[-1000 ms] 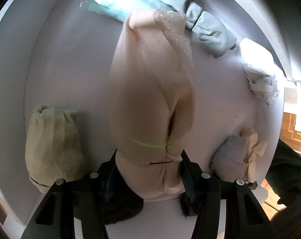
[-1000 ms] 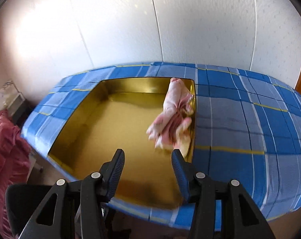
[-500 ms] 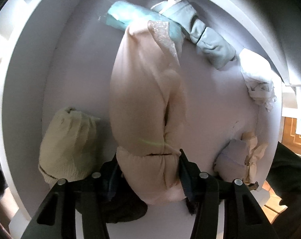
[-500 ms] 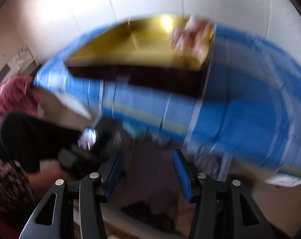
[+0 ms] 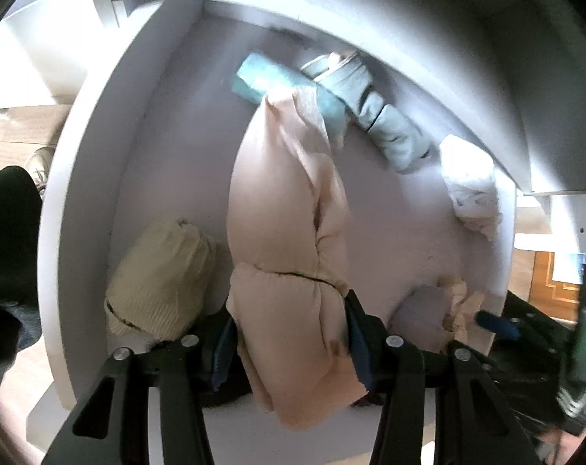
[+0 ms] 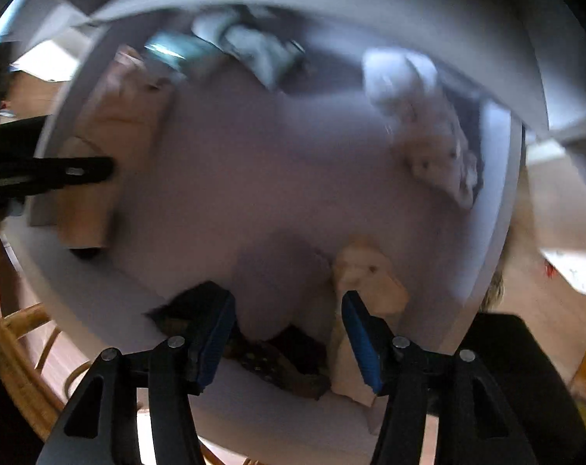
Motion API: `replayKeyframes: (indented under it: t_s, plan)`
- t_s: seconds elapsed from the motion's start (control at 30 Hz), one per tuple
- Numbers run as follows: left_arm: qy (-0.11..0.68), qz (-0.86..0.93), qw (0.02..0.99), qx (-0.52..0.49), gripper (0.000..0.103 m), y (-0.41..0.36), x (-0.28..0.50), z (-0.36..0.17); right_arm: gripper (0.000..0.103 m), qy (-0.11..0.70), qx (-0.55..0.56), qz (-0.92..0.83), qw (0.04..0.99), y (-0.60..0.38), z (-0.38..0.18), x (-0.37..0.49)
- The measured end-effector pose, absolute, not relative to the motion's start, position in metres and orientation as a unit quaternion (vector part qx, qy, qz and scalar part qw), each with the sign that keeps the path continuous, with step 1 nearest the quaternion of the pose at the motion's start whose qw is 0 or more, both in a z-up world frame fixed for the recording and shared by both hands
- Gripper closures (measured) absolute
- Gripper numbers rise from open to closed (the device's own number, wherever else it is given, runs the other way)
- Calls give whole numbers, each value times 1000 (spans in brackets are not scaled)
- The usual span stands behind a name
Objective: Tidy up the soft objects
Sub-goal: 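Return the right tool to the shelf while the left tool holds the peach garment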
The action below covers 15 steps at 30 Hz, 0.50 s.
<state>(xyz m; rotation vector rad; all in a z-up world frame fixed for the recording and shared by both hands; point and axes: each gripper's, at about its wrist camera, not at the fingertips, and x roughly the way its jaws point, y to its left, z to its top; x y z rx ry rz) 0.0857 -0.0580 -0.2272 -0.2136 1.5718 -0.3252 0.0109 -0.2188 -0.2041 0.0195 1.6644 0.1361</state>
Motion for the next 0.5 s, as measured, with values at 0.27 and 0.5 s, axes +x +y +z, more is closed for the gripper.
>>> replayKeyframes:
  t_s: [0.27, 0.5]
  plan:
    - [693, -153, 696, -111, 53, -40, 86, -212, 42, 771, 88, 49, 629, -226, -241, 9]
    - [692, -148, 699, -105, 53, -42, 84, -213, 36, 781, 177, 22, 598, -237, -269, 9]
